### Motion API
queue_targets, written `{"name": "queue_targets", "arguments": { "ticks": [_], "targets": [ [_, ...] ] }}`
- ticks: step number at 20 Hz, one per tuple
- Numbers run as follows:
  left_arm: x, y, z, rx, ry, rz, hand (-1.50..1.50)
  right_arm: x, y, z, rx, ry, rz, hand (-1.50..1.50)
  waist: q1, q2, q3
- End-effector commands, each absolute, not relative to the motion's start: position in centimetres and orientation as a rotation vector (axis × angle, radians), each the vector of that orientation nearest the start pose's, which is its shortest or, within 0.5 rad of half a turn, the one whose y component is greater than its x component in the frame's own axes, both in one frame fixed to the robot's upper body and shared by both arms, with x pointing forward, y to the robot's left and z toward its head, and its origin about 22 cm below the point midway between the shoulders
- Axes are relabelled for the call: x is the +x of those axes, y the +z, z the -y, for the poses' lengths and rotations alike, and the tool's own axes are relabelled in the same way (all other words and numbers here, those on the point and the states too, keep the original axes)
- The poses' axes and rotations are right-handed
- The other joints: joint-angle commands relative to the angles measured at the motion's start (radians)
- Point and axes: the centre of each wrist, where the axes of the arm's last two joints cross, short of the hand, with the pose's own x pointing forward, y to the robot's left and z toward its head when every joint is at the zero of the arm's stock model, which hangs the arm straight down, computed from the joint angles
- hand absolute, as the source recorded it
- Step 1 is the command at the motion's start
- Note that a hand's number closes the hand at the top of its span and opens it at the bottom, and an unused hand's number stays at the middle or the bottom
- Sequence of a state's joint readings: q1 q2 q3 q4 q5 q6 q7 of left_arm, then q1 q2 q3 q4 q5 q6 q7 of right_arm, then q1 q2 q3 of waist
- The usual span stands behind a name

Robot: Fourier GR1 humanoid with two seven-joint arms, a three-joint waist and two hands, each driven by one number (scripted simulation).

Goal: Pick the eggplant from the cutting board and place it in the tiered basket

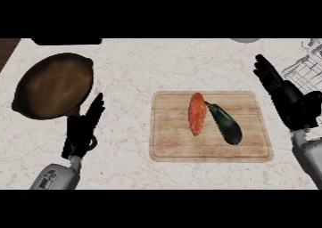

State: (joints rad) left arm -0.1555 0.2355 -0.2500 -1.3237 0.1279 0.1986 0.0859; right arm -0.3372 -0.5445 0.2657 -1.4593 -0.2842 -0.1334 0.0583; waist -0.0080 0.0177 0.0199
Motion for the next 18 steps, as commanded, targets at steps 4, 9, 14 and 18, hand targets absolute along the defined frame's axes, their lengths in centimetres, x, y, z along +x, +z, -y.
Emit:
{"name": "queue_targets", "arguments": {
  "ticks": [4,9,14,18],
  "targets": [
    [28.6,2.1,-26.9,0.348,-0.230,1.502,0.00,32.5,6.9,28.6,-0.027,0.068,1.429,1.50,0.027,-0.018,-0.018],
    [28.5,2.6,-29.1,0.407,-0.234,1.521,0.00,30.0,3.7,35.8,-0.650,-0.044,1.087,-1.50,0.009,-0.019,-0.032],
    [27.5,1.3,-29.7,0.455,-0.227,1.507,0.00,29.4,8.3,30.8,-0.658,-0.099,1.095,-1.50,-0.011,-0.029,-0.024],
    [28.4,3.3,-30.1,0.453,-0.220,1.523,0.00,29.5,13.9,29.6,-0.653,0.132,1.021,-1.50,-0.005,-0.027,-0.024]
  ]
}}
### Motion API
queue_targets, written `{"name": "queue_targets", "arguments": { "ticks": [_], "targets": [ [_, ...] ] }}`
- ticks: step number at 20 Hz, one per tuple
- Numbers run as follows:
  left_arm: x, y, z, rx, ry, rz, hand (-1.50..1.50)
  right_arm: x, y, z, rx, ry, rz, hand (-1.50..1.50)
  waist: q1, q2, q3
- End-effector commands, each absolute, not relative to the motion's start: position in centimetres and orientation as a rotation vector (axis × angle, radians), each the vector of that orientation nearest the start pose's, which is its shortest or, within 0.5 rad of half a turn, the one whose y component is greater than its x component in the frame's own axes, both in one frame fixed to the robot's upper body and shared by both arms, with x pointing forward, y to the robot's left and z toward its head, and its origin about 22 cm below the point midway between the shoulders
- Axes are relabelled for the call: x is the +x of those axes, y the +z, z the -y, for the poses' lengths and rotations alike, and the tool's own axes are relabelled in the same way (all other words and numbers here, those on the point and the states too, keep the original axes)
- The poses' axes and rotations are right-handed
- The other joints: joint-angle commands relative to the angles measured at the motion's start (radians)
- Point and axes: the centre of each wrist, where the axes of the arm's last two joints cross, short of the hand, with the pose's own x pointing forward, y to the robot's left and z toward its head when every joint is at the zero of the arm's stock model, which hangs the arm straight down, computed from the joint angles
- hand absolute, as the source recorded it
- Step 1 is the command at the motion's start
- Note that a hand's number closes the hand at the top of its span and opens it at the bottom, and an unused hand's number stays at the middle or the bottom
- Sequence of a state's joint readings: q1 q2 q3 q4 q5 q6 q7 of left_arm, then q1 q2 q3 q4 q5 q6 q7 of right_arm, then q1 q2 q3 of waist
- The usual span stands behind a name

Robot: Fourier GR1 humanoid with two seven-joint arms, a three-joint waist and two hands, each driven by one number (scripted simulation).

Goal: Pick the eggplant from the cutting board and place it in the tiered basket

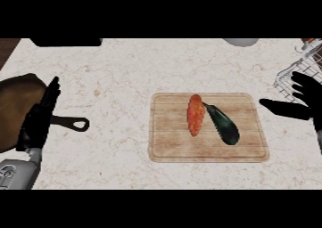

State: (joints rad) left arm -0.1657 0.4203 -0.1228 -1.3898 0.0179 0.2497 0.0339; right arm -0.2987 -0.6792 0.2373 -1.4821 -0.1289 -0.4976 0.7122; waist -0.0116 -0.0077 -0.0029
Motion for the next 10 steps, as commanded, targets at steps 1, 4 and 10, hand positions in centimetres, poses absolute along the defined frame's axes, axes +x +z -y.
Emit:
{"name": "queue_targets", "arguments": {
  "ticks": [1,4,10],
  "targets": [
    [27.8,2.6,-30.0,0.445,-0.231,1.540,0.00,30.4,14.7,30.5,-0.640,0.204,0.971,-1.50,0.014,0.002,0.000],
    [28.6,2.8,-29.4,0.435,-0.234,1.547,0.00,31.2,17.1,30.4,-0.616,0.417,0.846,-1.50,0.032,0.009,-0.002],
    [28.2,3.0,-28.1,0.401,-0.270,1.554,0.00,34.5,20.5,27.1,-0.546,0.578,0.690,-1.50,0.062,0.014,0.001]
  ]
}}
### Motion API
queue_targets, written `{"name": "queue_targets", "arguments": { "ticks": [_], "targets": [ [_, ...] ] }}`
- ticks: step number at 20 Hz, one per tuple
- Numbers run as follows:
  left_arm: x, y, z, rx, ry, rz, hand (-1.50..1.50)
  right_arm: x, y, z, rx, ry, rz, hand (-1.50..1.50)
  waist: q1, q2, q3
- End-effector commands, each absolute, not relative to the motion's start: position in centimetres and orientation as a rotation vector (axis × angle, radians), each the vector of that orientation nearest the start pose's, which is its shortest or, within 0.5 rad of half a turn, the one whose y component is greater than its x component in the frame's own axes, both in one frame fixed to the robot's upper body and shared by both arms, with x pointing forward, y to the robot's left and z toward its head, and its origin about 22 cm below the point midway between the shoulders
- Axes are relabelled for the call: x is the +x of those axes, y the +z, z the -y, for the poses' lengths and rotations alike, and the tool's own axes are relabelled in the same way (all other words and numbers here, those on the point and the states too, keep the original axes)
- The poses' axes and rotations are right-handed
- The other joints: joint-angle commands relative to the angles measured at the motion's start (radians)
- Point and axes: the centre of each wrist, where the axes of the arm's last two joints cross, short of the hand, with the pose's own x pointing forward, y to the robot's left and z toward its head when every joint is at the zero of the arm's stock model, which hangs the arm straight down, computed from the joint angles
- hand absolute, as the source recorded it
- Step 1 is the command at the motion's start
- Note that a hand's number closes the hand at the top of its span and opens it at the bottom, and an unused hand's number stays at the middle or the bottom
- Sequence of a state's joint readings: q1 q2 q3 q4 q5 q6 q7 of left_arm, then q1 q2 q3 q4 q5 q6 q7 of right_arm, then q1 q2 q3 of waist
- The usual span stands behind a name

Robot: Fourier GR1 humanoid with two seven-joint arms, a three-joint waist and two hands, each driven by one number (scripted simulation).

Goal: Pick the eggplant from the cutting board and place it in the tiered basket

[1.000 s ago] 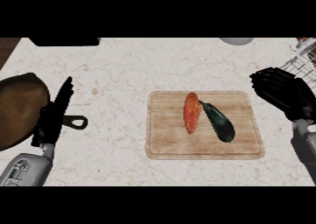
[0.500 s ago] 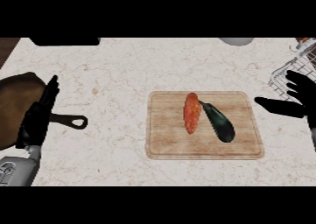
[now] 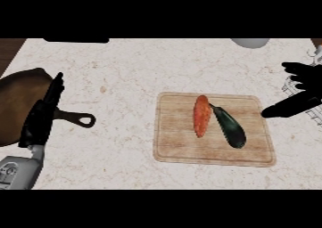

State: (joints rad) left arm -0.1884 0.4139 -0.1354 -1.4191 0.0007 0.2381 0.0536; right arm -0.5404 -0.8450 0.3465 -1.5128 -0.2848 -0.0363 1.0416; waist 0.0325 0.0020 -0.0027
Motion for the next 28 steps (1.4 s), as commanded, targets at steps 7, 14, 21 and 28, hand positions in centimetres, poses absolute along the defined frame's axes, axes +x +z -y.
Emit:
{"name": "queue_targets", "arguments": {
  "ticks": [7,14,21,28],
  "targets": [
    [28.7,3.0,-28.6,0.416,-0.251,1.538,0.00,38.2,20.0,24.2,-0.543,0.587,0.551,-1.50,-0.002,0.004,0.001],
    [29.3,3.2,-29.4,0.433,-0.244,1.530,0.00,39.8,16.8,21.8,-0.505,0.636,0.415,-1.50,-0.014,0.002,0.001],
    [28.5,4.7,-29.6,0.424,-0.251,1.555,0.00,40.5,13.6,19.6,-0.509,0.683,0.343,-1.50,-0.012,-0.001,0.002],
    [28.5,3.2,-30.0,0.439,-0.232,1.531,0.00,38.8,13.4,18.9,-0.521,0.749,0.356,-1.50,-0.035,-0.005,0.002]
  ]
}}
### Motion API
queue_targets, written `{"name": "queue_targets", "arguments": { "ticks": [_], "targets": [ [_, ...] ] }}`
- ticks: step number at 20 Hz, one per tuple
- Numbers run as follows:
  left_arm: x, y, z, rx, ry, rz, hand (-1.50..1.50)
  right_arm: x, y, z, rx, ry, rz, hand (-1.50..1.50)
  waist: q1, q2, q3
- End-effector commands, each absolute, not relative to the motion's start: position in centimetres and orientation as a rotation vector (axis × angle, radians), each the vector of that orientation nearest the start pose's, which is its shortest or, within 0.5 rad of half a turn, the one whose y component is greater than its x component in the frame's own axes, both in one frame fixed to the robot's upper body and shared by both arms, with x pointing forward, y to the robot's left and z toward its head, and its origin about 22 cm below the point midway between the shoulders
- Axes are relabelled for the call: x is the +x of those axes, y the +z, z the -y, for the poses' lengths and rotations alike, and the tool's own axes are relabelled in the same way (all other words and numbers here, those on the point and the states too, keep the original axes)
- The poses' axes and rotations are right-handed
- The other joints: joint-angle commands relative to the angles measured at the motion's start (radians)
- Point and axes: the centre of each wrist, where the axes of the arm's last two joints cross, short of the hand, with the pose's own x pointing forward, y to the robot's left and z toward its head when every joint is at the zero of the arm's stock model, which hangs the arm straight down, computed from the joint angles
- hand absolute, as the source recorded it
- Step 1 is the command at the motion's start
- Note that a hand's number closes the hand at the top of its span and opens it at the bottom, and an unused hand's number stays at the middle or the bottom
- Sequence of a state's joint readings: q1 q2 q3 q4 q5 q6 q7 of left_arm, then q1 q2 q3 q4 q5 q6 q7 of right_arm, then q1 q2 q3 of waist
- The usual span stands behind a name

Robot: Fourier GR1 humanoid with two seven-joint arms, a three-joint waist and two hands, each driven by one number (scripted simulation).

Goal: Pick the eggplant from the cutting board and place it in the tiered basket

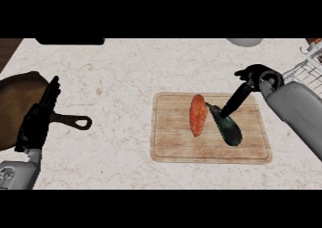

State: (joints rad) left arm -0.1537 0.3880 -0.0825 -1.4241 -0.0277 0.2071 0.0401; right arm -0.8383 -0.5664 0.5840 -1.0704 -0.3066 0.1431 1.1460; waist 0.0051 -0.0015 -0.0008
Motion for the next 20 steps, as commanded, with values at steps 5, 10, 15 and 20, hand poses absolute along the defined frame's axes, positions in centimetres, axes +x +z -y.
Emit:
{"name": "queue_targets", "arguments": {
  "ticks": [5,10,15,20],
  "targets": [
    [27.2,3.5,-28.7,0.429,-0.229,1.548,0.00,38.6,14.2,19.6,-0.593,0.811,0.331,-1.50,-0.003,-0.004,0.000],
    [27.3,3.6,-29.4,0.407,-0.244,1.534,0.00,39.2,13.8,17.0,-0.615,0.816,0.366,-1.50,0.007,0.000,0.000],
    [28.1,2.8,-30.2,0.448,-0.216,1.531,0.00,37.6,11.2,18.0,-0.607,0.831,0.332,-1.50,-0.011,-0.001,0.000],
    [27.2,2.4,-28.5,0.417,-0.226,1.534,0.00,37.5,9.7,17.1,-0.591,0.826,0.284,-1.50,-0.001,-0.002,0.000]
  ]
}}
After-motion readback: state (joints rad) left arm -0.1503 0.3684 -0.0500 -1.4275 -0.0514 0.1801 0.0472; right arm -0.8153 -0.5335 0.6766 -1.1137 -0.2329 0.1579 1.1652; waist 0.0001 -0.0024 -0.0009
